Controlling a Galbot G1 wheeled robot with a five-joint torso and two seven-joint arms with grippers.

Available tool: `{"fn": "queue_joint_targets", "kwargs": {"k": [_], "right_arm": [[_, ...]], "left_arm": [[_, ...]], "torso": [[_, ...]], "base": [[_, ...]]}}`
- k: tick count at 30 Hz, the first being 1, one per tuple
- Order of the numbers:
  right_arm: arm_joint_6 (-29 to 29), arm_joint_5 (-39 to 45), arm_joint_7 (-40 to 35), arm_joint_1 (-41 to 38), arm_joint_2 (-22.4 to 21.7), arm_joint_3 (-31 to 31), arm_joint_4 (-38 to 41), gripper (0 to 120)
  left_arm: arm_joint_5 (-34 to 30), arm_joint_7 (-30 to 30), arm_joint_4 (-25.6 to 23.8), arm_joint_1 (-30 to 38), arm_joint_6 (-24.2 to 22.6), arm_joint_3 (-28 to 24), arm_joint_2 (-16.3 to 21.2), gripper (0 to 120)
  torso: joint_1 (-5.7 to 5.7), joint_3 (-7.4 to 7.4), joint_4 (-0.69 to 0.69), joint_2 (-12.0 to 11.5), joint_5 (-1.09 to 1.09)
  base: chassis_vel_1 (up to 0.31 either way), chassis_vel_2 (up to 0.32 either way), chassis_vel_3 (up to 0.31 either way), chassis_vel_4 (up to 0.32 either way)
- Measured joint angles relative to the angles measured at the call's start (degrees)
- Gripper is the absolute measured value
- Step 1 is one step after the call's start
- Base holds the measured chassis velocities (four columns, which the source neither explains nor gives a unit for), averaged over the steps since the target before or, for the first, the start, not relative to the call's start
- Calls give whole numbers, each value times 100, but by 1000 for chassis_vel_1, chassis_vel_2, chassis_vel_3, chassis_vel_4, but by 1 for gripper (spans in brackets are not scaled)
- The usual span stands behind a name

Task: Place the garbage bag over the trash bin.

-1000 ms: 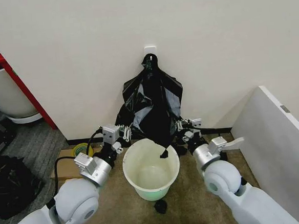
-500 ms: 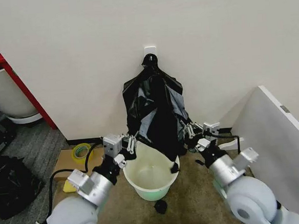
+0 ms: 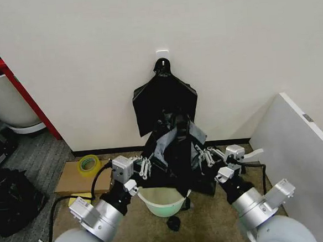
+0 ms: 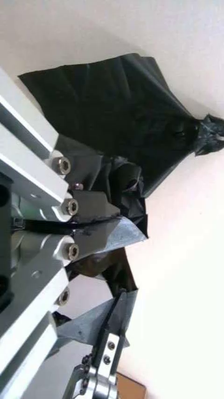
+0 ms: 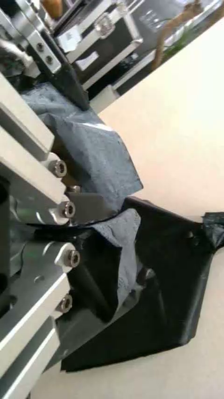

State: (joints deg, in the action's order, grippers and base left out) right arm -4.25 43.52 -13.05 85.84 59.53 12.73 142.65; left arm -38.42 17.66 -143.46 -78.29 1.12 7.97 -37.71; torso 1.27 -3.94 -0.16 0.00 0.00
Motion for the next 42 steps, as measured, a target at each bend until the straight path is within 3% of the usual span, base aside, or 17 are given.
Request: {"fn": "queue_joint_targets", "kwargs": {"k": [15,19,30,42], "right_arm": [[147,810,34,-981,487,-391,-421,0],[147,743,60,-1041,600,-520,-633,0],[519,84,199,-454,812,-544,-1670,0],[428,-1053,-197,376,740,-470,-1641,0]], "left_arm": [[-193,-7,14,304,171,228,-8,0],[-74,-35,147,196,272,111,-232,0],[461,-47,1483,128,649,-354,-1026,0],[840,31,1454,-505,676,-336,-1095,0]], "torso": [[1,-1,2,0,1],[1,-1,2,0,2],[1,-1,1,0,1],[1,0,1,0,1]], "base": [[0,0,0,0],[0,0,0,0],[0,0,0,0],[0,0,0,0]]}}
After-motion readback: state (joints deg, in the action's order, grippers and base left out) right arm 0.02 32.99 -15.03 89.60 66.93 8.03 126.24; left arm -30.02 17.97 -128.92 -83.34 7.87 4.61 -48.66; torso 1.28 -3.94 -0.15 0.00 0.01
